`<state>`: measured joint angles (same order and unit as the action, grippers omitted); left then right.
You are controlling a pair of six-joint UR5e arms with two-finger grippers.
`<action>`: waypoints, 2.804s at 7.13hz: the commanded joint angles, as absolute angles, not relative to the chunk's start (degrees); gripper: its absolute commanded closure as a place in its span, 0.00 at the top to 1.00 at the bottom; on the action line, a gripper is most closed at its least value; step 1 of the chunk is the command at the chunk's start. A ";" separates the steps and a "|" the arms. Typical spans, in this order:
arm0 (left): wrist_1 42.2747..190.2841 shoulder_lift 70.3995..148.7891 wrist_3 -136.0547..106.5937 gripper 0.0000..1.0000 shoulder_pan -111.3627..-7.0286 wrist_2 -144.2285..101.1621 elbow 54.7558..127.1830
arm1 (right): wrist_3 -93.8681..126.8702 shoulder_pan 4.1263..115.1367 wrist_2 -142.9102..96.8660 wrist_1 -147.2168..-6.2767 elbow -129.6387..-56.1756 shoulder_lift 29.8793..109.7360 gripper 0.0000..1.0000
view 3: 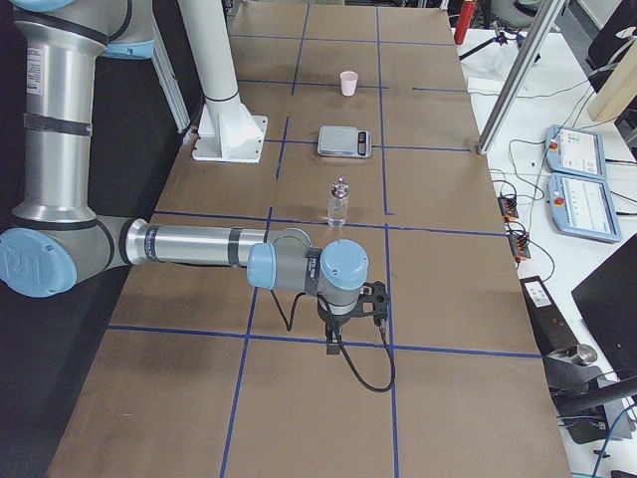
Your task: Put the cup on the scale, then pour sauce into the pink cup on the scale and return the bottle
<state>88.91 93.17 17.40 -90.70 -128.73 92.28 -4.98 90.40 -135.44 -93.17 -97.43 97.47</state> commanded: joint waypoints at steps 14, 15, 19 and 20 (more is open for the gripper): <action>114.48 94.24 -58.27 1.00 -58.13 -126.57 106.87 | -2.90 90.53 -135.88 -93.25 -98.44 91.14 1.00; 114.61 94.31 -64.01 1.00 -54.18 -124.13 108.18 | -2.90 90.53 -135.88 -93.16 -98.44 91.06 1.00; 114.35 95.70 -73.12 0.98 -45.18 -116.90 107.24 | -1.93 90.53 -136.76 -93.16 -98.53 90.97 1.00; 114.17 95.97 -73.12 0.98 -44.91 -116.89 107.14 | -1.93 90.53 -136.76 -93.16 -98.61 90.97 1.00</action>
